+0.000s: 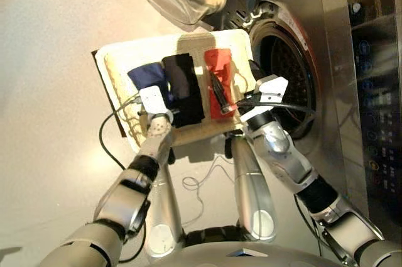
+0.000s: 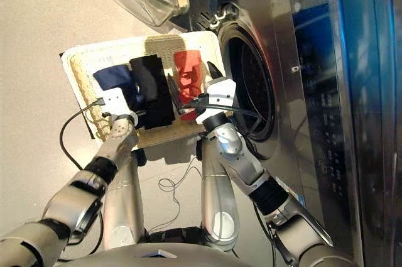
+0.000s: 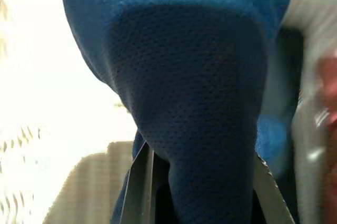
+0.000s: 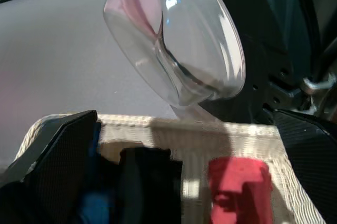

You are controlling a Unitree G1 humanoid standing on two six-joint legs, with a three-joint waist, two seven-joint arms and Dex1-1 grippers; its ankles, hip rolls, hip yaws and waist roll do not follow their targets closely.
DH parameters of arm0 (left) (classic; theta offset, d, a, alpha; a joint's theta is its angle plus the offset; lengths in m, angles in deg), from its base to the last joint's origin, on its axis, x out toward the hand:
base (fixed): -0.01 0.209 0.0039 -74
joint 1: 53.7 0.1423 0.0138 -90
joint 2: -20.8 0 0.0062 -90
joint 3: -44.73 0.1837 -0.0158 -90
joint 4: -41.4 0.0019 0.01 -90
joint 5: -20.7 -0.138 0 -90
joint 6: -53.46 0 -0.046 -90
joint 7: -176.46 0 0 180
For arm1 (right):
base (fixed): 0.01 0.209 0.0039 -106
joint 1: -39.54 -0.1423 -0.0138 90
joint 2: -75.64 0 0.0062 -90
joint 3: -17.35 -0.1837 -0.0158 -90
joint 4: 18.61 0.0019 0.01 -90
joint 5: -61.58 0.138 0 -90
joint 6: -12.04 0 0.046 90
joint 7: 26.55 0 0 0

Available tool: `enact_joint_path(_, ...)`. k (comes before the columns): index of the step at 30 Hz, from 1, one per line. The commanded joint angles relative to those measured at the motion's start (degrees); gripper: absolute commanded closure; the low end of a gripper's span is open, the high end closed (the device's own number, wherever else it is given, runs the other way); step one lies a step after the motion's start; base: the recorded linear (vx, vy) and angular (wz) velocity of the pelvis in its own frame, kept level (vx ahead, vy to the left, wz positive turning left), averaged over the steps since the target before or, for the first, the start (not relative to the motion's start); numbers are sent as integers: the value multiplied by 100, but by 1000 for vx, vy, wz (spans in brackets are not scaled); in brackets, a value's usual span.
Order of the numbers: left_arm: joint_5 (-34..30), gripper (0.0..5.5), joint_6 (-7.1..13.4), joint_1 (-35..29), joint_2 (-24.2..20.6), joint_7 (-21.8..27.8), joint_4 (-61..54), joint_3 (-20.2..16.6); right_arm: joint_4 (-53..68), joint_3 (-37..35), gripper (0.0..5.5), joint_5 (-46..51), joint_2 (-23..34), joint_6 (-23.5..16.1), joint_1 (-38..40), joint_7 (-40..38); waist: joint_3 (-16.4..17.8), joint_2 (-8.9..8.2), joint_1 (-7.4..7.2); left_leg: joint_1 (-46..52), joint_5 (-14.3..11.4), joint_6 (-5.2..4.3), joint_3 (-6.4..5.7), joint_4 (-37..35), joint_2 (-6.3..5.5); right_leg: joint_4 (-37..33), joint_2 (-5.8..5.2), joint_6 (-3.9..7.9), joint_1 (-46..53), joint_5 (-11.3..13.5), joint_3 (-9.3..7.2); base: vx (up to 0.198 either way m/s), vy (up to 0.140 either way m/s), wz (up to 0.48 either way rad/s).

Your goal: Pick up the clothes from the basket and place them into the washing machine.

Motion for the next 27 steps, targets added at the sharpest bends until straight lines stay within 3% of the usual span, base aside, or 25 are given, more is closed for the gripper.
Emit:
enact_joint_path(1,-1794,550,452,188,-514,-314,-1067,85,566,-396,0,343,301,-328,-154,281,-63,235,145,261,-156,29,-8,-86,-248,141,-20,-30,85,-216,-32,0,0,0)
enact_joint_path(2,-1797,550,447,193,-515,-315,-1074,84,566,-396,0,344,300,-328,-153,282,-63,235,144,262,-157,29,-8,-85,-248,142,-20,-30,87,-217,-33,0,0,0)
enact_joint_path(5,-3039,550,554,314,-1144,-266,-1986,329,652,-330,0,1138,557,-318,-493,601,-63,221,232,256,-202,17,-39,-22,-240,178,-55,-29,125,-270,-73,0,0,0)
enact_joint_path(9,-3386,550,599,367,-1519,-174,-2459,582,733,-64,0,1776,762,-251,-890,818,-63,232,279,271,-209,10,-46,-30,-244,174,-72,-23,141,-281,-110,0,0,0)
enact_joint_path(10,-3598,550,666,251,-1787,-154,-2754,759,647,201,0,2115,839,-184,-1267,875,-63,246,316,294,-202,6,-43,-50,-243,164,-81,-21,169,-282,-127,0,0,0)
enact_joint_path(12,-3627,550,683,196,-1884,-163,-2829,833,604,357,0,2262,917,-167,-1458,931,-63,240,316,305,-198,1,-40,-51,-242,153,-86,-18,186,-278,-133,0,0,0)
enact_joint_path(15,-3710,550,751,-198,-2156,-126,-2996,1278,622,958,0,2646,1220,-66,-2285,1117,-63,220,329,339,-180,-12,-32,-75,-239,120,-83,-12,222,-271,-135,0,0,0)
enact_joint_path(19,-3779,550,761,-463,-2210,-78,-2914,1617,651,1300,0,2865,1248,-48,-2821,1220,-63,213,322,353,-161,-22,-16,-90,-234,115,-80,-3,226,-262,-117,0,0,0)
enact_joint_path(27,-3899,550,796,-732,-2303,-86,-3029,1860,725,1802,0,3168,1203,35,-3420,1453,-63,211,334,343,-153,-39,5,-85,-212,128,-81,3,179,-249,-108,0,0,0)
